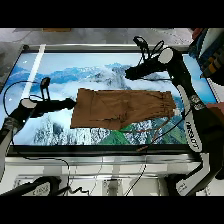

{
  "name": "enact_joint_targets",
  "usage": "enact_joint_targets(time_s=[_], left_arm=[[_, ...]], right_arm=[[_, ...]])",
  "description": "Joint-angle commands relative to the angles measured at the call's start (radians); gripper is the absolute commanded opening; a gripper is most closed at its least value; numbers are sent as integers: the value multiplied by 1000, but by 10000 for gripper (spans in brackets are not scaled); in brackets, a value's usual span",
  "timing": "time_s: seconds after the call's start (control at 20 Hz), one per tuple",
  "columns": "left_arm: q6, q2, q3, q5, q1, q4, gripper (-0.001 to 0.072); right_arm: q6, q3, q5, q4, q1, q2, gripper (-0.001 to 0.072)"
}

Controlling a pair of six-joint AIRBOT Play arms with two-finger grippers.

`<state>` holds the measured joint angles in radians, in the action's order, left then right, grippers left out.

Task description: Fold the clothes and pants, and hang the long-sleeved shirts on hangers.

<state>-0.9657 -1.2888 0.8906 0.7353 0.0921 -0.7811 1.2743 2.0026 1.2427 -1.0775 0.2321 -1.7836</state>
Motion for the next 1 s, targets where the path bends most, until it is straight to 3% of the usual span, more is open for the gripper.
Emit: enact_joint_targets(time_s=[0.0, 0.15, 0.35, 0.6, 0.65, 0.7, 0.85, 0.95], left_arm=[[5, -68, 0, 82, 97, -98, 659], [82, -150, 0, 93, 90, -69, 659], [176, -216, 0, 93, 83, 99, 658], [189, -243, 6, 84, 2, 109, 629], [188, -248, 9, 66, -19, 110, 572], [184, -251, 11, 32, -40, 111, 465], [158, -251, 25, -23, -68, 117, 37], [127, -243, 71, 2, -61, 116, 22]], right_arm=[[-42, -1, 18, 39, 0, 0, 24], [-42, -1, 55, 54, -1, 1, 24], [-42, -1, 68, 54, -1, 1, 25], [-38, -1, 71, 60, -1, 1, 25], [-38, -1, 76, 61, -1, 0, 25], [-38, -1, 79, 61, -1, 1, 25], [-38, -1, 81, 60, -1, 1, 25], [-38, -1, 70, 26, -1, 0, 25]])
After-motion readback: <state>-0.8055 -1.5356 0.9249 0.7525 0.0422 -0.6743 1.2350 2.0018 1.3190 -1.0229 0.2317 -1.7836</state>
